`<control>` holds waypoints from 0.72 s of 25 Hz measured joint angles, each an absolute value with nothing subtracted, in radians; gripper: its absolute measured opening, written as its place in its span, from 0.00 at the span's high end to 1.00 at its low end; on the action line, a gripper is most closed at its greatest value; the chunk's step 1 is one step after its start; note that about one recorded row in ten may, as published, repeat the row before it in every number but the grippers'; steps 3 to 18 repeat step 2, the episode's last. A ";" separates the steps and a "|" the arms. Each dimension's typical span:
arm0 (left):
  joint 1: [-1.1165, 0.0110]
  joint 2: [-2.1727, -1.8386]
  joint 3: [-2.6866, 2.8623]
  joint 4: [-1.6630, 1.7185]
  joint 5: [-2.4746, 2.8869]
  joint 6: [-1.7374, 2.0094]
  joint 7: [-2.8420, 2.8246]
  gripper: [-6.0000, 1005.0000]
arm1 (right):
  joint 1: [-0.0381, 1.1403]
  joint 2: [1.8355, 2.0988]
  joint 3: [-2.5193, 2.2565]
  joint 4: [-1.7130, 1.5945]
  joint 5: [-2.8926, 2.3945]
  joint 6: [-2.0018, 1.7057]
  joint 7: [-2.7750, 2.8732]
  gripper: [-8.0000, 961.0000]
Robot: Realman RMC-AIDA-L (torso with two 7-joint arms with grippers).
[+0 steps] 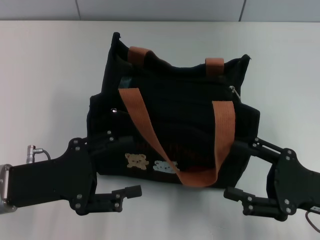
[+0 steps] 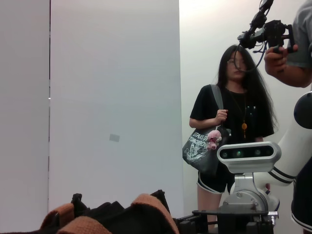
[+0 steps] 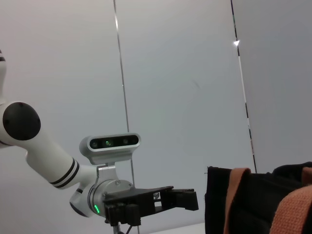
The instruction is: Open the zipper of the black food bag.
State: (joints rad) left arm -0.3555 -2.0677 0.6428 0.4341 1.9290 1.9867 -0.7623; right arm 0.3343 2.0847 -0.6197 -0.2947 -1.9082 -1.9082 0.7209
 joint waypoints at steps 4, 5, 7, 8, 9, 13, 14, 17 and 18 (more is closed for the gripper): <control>-0.355 -2.069 0.643 0.433 1.928 1.987 -0.759 0.18 | 0.334 2.085 -0.613 -0.295 -1.908 -1.908 0.721 0.12; -0.355 -2.069 0.643 0.433 1.928 1.987 -0.759 0.18 | 0.334 2.085 -0.613 -0.295 -1.908 -1.908 0.721 0.12; -0.355 -2.069 0.643 0.433 1.928 1.987 -0.759 0.18 | 0.334 2.085 -0.613 -0.295 -1.908 -1.908 0.721 0.12; -0.355 -2.069 0.643 0.433 1.928 1.987 -0.759 0.18 | 0.334 2.085 -0.613 -0.295 -1.908 -1.908 0.721 0.12; -0.355 -2.069 0.643 0.433 1.928 1.987 -0.759 0.18 | 0.334 2.085 -0.613 -0.295 -1.908 -1.908 0.721 0.12; -0.355 -2.069 0.643 0.433 1.928 1.987 -0.759 0.18 | 0.334 2.085 -0.613 -0.295 -1.908 -1.908 0.721 0.12; -0.355 -2.069 0.643 0.433 1.928 1.987 -0.759 0.18 | 0.334 2.085 -0.613 -0.295 -1.908 -1.908 0.721 0.12; -0.355 -2.069 0.643 0.433 1.928 1.987 -0.759 0.18 | 0.334 2.085 -0.613 -0.295 -1.908 -1.908 0.721 0.12; -0.355 -2.069 0.643 0.433 1.928 1.987 -0.759 0.18 | 0.334 2.085 -0.613 -0.295 -1.908 -1.908 0.721 0.12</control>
